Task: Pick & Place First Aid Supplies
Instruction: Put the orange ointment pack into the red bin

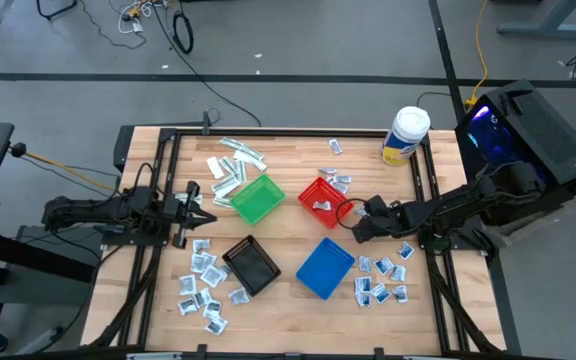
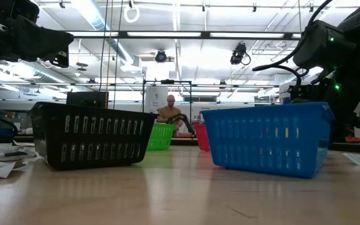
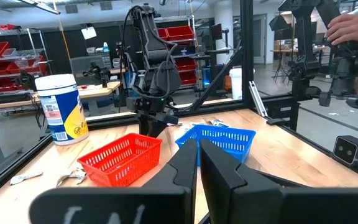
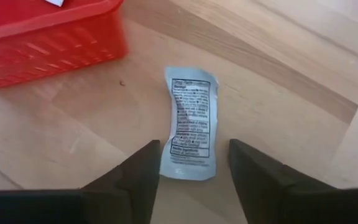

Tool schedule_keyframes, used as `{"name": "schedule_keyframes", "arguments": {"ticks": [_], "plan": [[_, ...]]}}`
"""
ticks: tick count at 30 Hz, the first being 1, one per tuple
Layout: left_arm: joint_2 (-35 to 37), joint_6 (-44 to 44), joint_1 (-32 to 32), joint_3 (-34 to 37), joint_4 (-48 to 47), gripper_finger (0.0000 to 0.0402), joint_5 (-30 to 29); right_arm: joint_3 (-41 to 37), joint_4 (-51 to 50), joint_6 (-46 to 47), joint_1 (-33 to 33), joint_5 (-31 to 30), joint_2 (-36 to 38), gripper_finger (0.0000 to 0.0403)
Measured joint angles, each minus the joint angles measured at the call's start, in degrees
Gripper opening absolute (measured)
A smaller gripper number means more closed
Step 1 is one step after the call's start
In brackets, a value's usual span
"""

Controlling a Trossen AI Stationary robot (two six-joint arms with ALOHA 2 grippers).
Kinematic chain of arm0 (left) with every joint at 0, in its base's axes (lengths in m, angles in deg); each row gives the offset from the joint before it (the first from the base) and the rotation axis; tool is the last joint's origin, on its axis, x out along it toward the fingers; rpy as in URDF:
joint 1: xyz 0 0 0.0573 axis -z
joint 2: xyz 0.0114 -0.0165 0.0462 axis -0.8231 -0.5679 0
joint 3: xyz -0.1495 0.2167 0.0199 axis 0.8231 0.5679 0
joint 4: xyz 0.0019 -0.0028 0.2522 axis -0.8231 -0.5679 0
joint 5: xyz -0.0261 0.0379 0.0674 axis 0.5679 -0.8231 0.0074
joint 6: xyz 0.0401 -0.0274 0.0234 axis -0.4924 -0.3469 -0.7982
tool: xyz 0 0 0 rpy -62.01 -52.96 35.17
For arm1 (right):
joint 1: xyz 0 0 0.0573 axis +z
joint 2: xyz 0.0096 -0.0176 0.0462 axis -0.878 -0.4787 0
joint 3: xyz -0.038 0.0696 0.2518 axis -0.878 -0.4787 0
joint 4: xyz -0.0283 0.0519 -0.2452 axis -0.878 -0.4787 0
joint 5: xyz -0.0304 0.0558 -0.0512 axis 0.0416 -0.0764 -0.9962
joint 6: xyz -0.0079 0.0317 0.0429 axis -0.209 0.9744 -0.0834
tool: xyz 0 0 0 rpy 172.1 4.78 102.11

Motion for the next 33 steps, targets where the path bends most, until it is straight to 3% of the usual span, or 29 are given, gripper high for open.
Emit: {"name": "schedule_keyframes", "arguments": {"ticks": [13, 33], "plan": [[0.0, 0.0, 0.0, 0.0, 0.0, 0.0025, 0.0, 0.0, 0.6, 0.0, 0.0, 0.5, -0.1, 0.0109], [0.0, 0.0, 0.0, 0.0, 0.0, 0.0025, 0.0, 3.6, -8.5, -2.1, 0.0, 3.9, 4.9, 0.0102]]}}
